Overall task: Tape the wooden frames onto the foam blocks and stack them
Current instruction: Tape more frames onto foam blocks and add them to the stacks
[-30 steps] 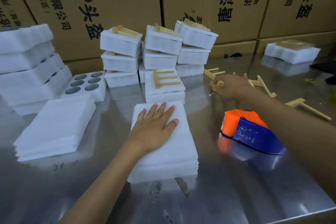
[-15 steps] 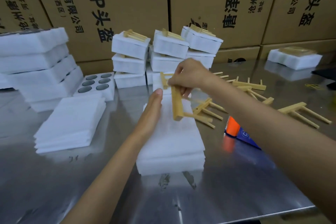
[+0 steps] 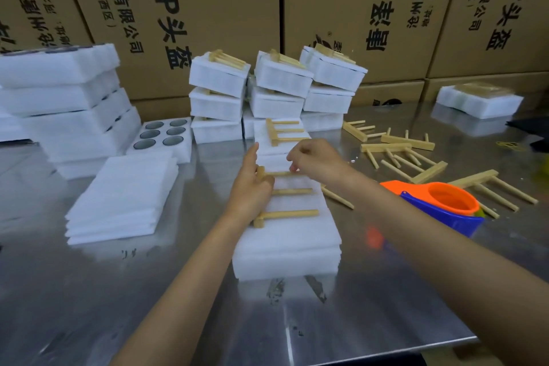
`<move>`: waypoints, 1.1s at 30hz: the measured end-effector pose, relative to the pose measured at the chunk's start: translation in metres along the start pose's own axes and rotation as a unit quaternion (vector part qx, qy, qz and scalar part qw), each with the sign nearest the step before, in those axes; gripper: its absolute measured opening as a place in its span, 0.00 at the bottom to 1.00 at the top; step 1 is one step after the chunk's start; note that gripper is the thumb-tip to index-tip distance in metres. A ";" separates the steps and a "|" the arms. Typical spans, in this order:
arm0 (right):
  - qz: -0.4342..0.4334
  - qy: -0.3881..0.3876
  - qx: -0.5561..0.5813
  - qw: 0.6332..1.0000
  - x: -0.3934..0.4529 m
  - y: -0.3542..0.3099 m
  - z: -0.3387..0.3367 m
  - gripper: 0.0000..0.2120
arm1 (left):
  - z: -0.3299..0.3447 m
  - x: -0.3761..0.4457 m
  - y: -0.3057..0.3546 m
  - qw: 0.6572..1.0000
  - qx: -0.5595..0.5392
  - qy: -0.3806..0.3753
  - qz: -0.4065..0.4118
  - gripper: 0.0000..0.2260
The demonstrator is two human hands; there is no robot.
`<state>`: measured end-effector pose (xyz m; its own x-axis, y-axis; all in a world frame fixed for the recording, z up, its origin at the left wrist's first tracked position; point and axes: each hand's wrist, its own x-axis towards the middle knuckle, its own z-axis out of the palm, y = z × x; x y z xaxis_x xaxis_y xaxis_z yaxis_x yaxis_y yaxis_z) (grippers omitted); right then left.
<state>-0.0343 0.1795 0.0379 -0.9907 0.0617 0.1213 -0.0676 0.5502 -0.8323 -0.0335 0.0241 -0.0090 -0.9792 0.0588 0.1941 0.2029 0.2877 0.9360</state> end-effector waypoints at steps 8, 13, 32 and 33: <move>0.008 0.162 -0.250 0.955 -0.023 0.043 -0.064 0.08 | -0.005 0.000 0.002 0.996 -0.084 0.009 -0.031 0.26; 0.110 0.278 -0.401 0.866 -0.058 0.089 -0.083 0.20 | -0.001 0.000 0.004 0.998 -0.045 -0.001 -0.037 0.22; -0.114 0.429 -0.305 0.843 -0.083 0.047 -0.075 0.19 | 0.037 -0.038 0.097 0.972 0.008 -0.235 0.022 0.25; -0.113 0.428 -0.301 0.845 -0.082 0.040 -0.074 0.19 | 0.040 -0.042 0.101 0.964 -0.019 -0.264 0.003 0.23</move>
<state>0.0534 0.2581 0.0349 -0.4948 0.3353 0.8017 0.0834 0.9366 -0.3402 0.0284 0.0884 0.0653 -0.8404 0.5410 0.0328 0.1991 0.2519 0.9470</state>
